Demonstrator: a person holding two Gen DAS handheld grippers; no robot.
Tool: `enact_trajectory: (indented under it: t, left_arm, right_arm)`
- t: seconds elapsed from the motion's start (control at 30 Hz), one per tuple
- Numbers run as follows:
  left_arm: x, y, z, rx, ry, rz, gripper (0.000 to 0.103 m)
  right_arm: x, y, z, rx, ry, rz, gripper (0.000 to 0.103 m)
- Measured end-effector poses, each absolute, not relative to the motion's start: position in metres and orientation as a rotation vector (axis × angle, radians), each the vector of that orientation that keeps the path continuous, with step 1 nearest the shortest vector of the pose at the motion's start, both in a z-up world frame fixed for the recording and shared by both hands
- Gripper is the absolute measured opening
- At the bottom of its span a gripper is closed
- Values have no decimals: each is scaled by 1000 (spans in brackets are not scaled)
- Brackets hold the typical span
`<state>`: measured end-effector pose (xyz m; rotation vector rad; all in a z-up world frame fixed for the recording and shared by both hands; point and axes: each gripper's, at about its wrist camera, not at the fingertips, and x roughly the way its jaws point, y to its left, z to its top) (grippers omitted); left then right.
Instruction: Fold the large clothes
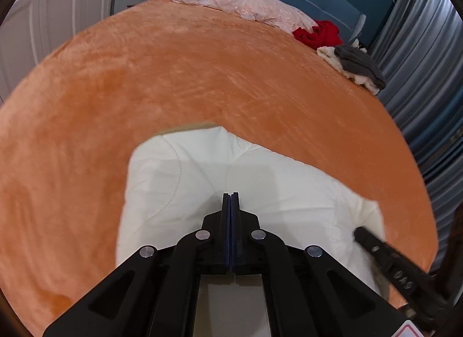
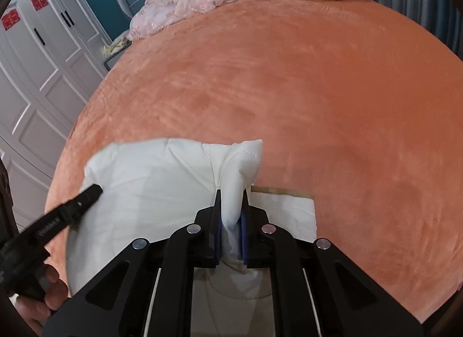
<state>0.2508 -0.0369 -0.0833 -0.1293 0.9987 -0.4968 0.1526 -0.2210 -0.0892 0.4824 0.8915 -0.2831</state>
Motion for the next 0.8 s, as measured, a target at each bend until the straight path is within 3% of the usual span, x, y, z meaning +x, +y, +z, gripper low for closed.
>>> enact_trajectory:
  t: [0.23, 0.8]
  left_arm:
    - [251, -25, -108, -230, 987, -514, 0]
    - [256, -51, -131, -109, 967, -440, 0]
  right_arm:
    - [158, -213, -108, 419, 888, -284, 13]
    - [159, -219, -136, 477, 846, -270, 18]
